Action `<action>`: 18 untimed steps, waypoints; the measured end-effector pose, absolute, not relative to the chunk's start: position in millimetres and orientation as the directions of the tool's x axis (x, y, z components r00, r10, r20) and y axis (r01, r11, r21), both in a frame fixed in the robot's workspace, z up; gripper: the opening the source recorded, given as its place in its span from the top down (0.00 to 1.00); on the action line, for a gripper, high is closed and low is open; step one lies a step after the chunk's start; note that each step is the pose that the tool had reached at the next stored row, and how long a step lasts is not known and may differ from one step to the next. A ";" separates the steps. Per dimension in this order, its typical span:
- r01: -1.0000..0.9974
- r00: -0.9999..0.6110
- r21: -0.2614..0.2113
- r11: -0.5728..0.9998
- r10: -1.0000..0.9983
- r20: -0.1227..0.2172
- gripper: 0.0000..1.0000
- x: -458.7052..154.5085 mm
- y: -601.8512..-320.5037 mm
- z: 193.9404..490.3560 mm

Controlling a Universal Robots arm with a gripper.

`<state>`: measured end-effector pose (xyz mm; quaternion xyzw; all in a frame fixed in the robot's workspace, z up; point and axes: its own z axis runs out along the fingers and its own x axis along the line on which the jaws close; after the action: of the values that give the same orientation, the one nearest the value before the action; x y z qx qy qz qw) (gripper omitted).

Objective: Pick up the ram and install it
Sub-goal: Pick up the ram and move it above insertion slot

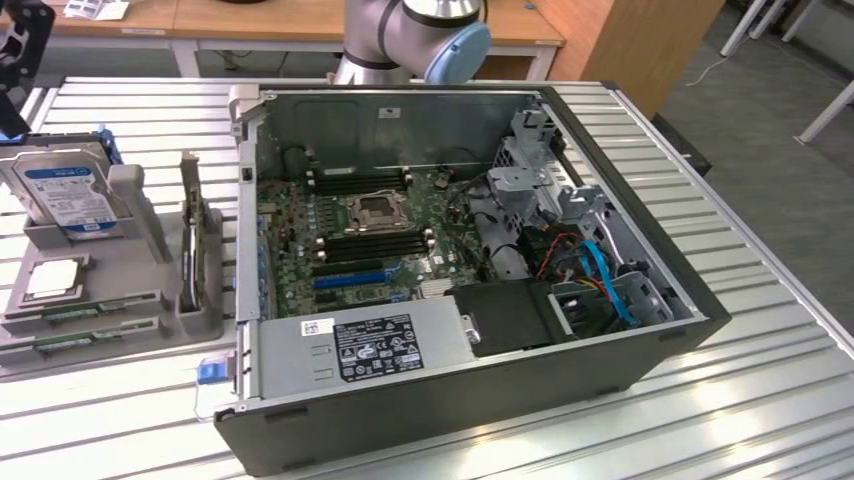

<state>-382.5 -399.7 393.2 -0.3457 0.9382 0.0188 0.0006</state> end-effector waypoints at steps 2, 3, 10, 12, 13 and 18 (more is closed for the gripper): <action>-0.676 -0.737 0.035 0.736 -0.676 -0.014 0.89 -382.5 -399.7 393.2; -0.690 -0.724 0.035 0.723 -0.690 -0.014 0.89 -382.4 -399.7 393.2; -0.775 -0.631 0.035 0.631 -0.775 -0.014 0.89 -382.5 -399.7 393.2; -0.798 -0.602 0.035 0.601 -0.798 -0.014 0.89 -382.5 -399.7 393.2; -0.809 -0.587 0.035 0.587 -0.809 -0.014 0.89 -382.5 -399.7 393.2; -0.859 -0.511 0.035 0.511 -0.859 -0.014 0.89 -382.5 -399.7 393.2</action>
<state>-382.5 -399.7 393.2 -0.4943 0.8691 0.0187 -0.0026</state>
